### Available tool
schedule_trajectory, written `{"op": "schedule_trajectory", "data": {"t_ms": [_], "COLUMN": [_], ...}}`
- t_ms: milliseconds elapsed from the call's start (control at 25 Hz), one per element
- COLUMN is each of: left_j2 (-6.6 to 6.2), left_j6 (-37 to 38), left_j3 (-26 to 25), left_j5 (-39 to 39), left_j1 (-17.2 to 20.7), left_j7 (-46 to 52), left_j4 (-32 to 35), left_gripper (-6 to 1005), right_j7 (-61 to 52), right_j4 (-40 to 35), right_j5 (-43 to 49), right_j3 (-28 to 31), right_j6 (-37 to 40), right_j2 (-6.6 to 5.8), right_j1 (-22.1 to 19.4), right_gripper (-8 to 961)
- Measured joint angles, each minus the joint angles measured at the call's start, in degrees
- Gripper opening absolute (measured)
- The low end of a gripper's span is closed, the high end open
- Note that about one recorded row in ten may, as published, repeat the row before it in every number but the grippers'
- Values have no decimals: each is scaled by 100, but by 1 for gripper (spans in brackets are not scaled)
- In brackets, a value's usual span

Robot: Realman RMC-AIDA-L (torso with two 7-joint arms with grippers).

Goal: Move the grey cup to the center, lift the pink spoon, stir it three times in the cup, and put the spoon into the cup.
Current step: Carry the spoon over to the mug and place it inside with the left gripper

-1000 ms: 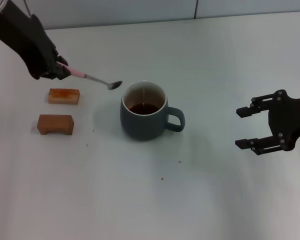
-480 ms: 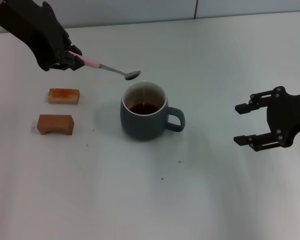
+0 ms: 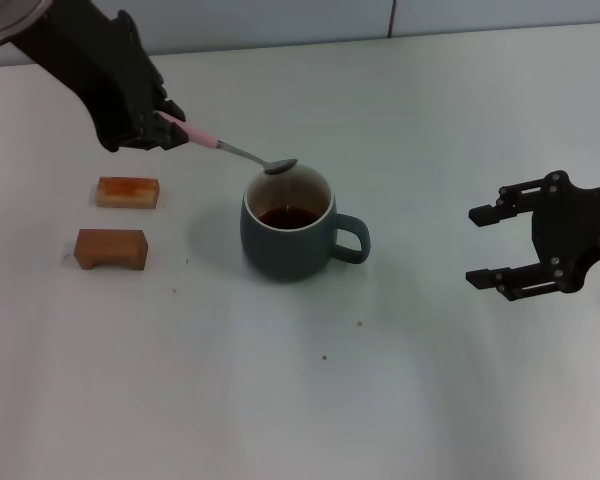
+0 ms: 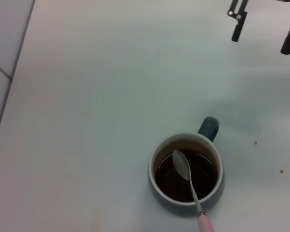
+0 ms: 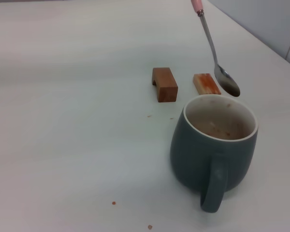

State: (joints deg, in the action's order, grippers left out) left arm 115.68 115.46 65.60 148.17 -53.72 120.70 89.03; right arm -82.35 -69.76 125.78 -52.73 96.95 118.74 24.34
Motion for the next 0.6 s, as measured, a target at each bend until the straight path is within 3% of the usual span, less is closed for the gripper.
{"op": "schedule_trajectory", "data": {"t_ms": [360, 600], "left_j2": [212, 251], "left_j6": [3, -4], "left_j3": [525, 773], "left_j5": [472, 566], "left_j1": [-220, -302], "left_j7": [-16, 7], "left_j4": [5, -39], "left_gripper": [194, 196], "right_j7": [3, 37], "right_j4": [45, 64], "right_j5": [7, 8], "right_j3": [-9, 13], "right_j6": [-27, -28], "right_j2": [0, 0], "right_j1": [-5, -18], "right_gripper": [704, 704]}}
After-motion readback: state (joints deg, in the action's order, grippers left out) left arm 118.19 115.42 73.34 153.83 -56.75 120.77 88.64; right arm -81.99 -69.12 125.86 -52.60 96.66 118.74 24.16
